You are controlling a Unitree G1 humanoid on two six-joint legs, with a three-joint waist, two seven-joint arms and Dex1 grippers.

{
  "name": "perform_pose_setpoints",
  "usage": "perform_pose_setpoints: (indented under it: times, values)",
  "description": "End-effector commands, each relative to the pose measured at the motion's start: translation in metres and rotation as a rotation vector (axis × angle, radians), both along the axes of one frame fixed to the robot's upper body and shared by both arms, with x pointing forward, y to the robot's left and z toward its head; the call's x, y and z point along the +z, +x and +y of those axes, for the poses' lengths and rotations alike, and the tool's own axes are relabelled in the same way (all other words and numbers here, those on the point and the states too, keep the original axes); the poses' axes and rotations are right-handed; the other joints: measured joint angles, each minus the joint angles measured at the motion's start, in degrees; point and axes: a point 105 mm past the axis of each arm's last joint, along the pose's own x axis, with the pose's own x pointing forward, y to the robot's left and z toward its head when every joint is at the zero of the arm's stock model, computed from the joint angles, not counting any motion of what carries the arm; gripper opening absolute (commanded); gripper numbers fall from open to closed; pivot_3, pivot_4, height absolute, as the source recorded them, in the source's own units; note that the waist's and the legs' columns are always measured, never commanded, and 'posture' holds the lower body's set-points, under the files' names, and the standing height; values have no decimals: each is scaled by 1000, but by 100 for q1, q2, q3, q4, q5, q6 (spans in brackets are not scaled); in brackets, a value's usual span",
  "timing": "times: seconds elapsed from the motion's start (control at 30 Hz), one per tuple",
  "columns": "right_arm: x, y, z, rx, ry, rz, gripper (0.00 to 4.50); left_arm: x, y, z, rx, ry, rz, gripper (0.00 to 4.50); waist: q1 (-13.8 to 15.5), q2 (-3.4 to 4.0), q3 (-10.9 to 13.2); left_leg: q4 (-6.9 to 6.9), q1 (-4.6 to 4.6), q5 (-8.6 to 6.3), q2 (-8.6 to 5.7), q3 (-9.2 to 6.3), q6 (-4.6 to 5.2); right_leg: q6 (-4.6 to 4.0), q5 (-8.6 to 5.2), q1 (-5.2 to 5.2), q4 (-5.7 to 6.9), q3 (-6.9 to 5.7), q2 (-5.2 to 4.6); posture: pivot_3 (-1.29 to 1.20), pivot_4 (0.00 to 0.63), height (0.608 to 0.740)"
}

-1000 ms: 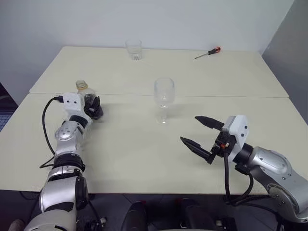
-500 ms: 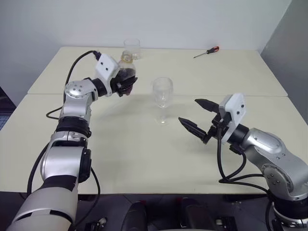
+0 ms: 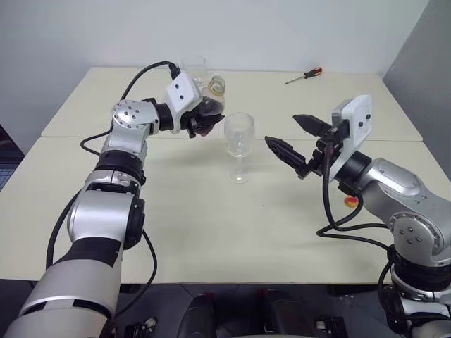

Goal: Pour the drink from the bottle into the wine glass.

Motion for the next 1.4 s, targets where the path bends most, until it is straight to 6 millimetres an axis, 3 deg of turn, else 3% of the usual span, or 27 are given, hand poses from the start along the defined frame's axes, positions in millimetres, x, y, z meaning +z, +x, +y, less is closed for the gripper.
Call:
perform_pose_setpoints:
  times: [0.03,0.77,1.4]
  values:
    - [10,-1,4,-3,-6,-46,4500,25,0,-6,-11,56,-128,1815,-2,0,0,0,0,0,0,0,0,0,0,0,0,0,0,0,150,740]
    - [3,4,10,7,-27,-42,4500,39,3,-1,40,292,-333,1815,-2,0,0,0,-1,1,1,0,1,0,0,-3,2,-1,0,0,150,740]
    - [5,6,11,8,-21,-48,4500,60,2,-5,45,389,-467,1815,-3,-1,1,0,-2,1,1,1,1,0,0,-4,3,-1,0,0,150,740]
